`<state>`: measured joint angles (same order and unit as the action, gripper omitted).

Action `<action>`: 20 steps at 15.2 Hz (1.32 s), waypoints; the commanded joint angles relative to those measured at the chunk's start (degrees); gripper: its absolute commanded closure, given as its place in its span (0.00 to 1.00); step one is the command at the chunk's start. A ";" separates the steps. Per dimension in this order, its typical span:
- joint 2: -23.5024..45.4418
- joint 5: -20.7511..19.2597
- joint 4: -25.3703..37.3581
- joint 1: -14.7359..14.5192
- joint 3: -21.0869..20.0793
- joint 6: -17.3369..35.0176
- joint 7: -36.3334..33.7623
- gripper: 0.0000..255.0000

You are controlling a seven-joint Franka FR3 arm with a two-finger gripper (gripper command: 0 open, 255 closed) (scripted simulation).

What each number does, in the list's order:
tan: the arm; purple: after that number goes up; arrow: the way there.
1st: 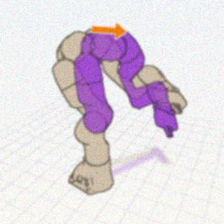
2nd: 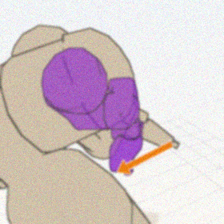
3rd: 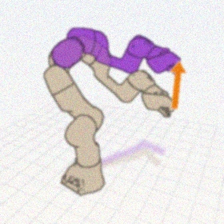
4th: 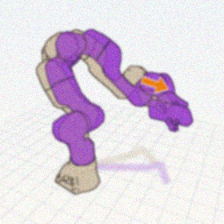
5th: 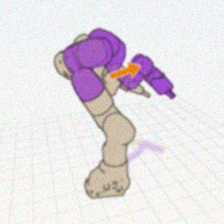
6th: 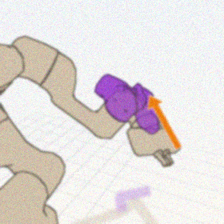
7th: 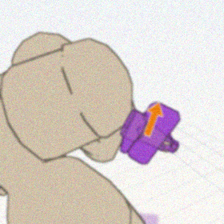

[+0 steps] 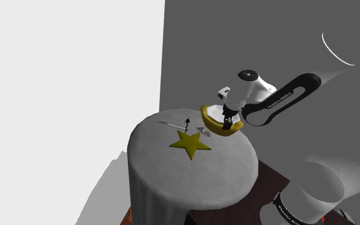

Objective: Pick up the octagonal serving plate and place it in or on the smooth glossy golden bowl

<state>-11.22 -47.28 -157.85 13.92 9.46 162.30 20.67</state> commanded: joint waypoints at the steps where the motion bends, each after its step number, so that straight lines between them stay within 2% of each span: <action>1: 0.03 -0.02 0.01 0.01 0.00 0.02 -0.02 0.00; 2: 0.01 -0.01 0.00 0.00 0.00 0.01 -0.01 0.00; 3: 0.01 -0.01 0.00 0.00 0.00 0.01 -0.01 1.00; 12: 0.03 -0.02 0.01 0.01 0.00 0.02 -0.02 1.00; 20: -7.11 8.44 0.35 -3.61 1.51 -7.14 7.95 1.00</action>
<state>-17.80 -39.72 -157.79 10.68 10.76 156.00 27.75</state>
